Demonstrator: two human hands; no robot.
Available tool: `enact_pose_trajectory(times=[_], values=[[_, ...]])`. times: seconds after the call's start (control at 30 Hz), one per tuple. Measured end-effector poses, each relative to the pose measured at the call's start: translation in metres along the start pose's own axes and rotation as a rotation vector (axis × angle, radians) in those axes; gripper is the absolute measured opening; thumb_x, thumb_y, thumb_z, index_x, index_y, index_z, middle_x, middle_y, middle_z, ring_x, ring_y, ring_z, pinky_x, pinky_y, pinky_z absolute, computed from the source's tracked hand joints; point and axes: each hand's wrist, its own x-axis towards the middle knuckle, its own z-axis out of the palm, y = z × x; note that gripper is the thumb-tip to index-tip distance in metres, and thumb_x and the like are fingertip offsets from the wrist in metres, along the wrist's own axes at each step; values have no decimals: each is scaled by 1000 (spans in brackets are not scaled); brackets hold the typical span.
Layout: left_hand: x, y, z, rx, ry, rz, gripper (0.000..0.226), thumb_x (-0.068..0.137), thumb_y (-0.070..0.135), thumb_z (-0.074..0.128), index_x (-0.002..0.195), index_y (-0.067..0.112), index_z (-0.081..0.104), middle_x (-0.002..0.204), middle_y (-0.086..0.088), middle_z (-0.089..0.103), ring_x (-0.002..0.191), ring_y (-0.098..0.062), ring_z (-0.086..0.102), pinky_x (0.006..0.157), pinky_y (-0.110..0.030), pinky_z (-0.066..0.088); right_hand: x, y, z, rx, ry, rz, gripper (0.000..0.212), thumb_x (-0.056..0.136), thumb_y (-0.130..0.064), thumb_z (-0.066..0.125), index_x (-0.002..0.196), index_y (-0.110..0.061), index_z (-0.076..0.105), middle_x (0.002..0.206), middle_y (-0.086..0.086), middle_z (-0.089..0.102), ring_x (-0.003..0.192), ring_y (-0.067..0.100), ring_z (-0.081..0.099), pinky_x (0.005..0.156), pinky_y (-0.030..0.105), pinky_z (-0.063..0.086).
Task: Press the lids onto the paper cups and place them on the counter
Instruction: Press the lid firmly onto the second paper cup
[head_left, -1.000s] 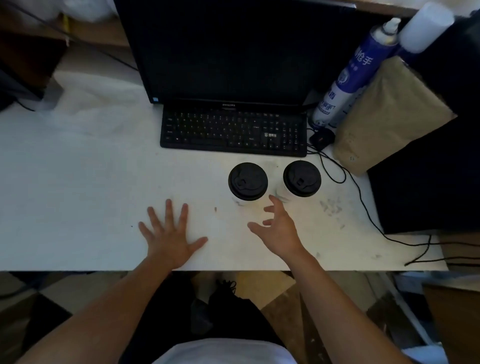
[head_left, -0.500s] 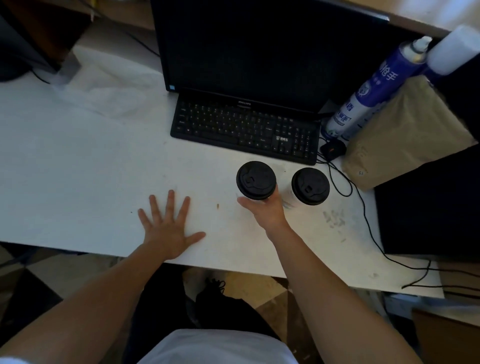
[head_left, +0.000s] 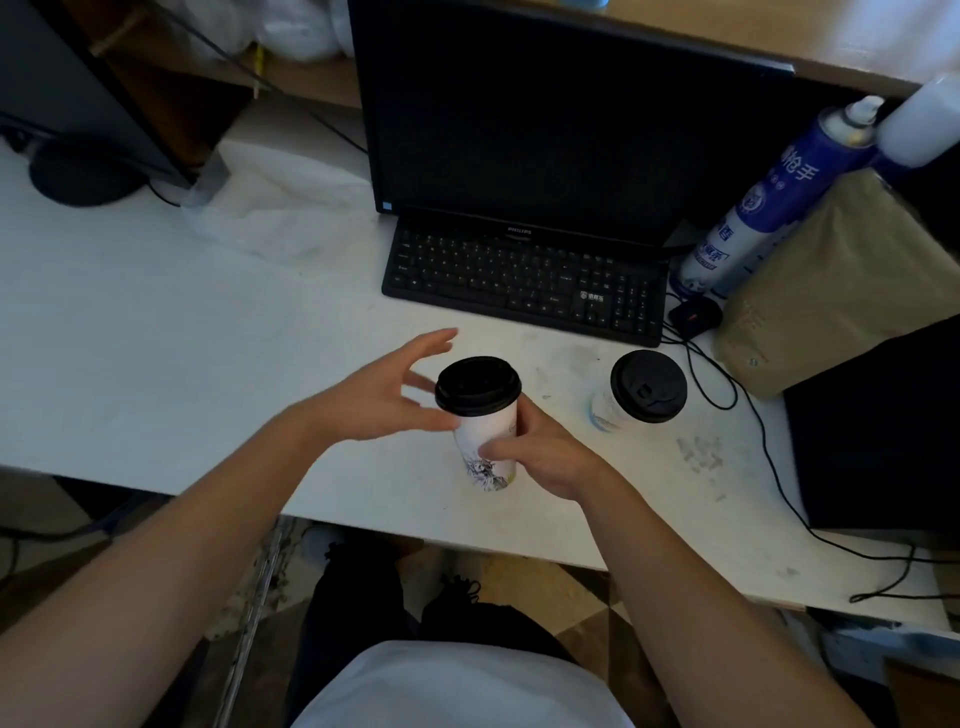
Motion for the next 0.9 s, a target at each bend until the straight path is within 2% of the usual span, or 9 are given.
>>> enact_pose_trajectory(times=[0.07, 0.17, 0.27, 0.37, 0.47, 0.57, 0.7, 0.83, 0.9], values=[[-3, 23, 0, 144, -12, 77, 77, 82, 45, 75, 149, 46, 35, 143, 21, 46, 113, -5, 58, 89, -20, 51, -5, -3, 3, 59, -141, 28, 84, 76, 6, 70, 149, -24, 41, 135, 7, 64, 127, 30, 59, 106, 46, 50], [-1, 35, 6, 337, 6, 157, 60, 90, 48, 66, 145, 36, 45, 129, 14, 52, 104, -3, 56, 81, -11, 42, -12, -10, 7, 145, -283, 60, 76, 74, 5, 66, 144, -16, 47, 123, 10, 67, 119, 31, 62, 108, 52, 46], [-1, 36, 9, 278, -48, 87, 58, 93, 48, 62, 147, 35, 44, 124, 11, 47, 100, -4, 54, 84, -17, 40, -21, -14, 9, 198, -323, 48, 73, 76, 6, 63, 144, -15, 47, 117, 9, 69, 111, 28, 64, 102, 51, 49], [-3, 40, 9, 203, -104, 3, 64, 83, 57, 56, 143, 38, 47, 119, 12, 46, 104, -4, 52, 83, -21, 40, -29, -21, 11, 224, -315, 24, 64, 77, 5, 63, 138, -13, 51, 116, 10, 69, 107, 27, 67, 94, 43, 55], [-5, 44, 12, 295, -74, 40, 60, 79, 71, 49, 125, 35, 60, 113, 9, 52, 105, -10, 54, 88, -26, 44, -35, -28, 14, 218, -317, 9, 54, 78, 2, 65, 130, -13, 57, 114, 8, 71, 105, 25, 68, 91, 40, 56], [-9, 53, 14, 381, -46, 58, 69, 73, 81, 39, 109, 27, 62, 105, 5, 58, 99, -14, 56, 85, -30, 47, -39, -34, 19, 183, -356, 2, 50, 78, 1, 64, 126, -12, 58, 110, 7, 72, 102, 23, 70, 88, 37, 58], [-12, 59, 17, 595, 4, 103, 63, 75, 80, 34, 95, 23, 52, 91, 6, 55, 81, -14, 54, 69, -32, 43, -43, -40, 30, 94, -259, -71, 44, 76, 2, 71, 116, -16, 64, 101, 5, 74, 95, 19, 72, 85, 35, 60], [-19, 59, 24, 721, 130, 200, 60, 79, 74, 33, 97, 20, 50, 93, 4, 53, 77, -17, 55, 68, -34, 46, -47, -43, 33, -90, -98, -170, 51, 74, 0, 80, 119, -17, 65, 105, 11, 74, 99, 22, 71, 91, 44, 58], [-21, 58, 27, 715, 171, 215, 59, 80, 73, 33, 99, 19, 49, 94, 3, 52, 77, -19, 55, 69, -36, 47, -48, -46, 34, -184, -37, -204, 50, 72, -4, 82, 118, -17, 65, 105, 10, 74, 97, 18, 70, 92, 44, 58]])
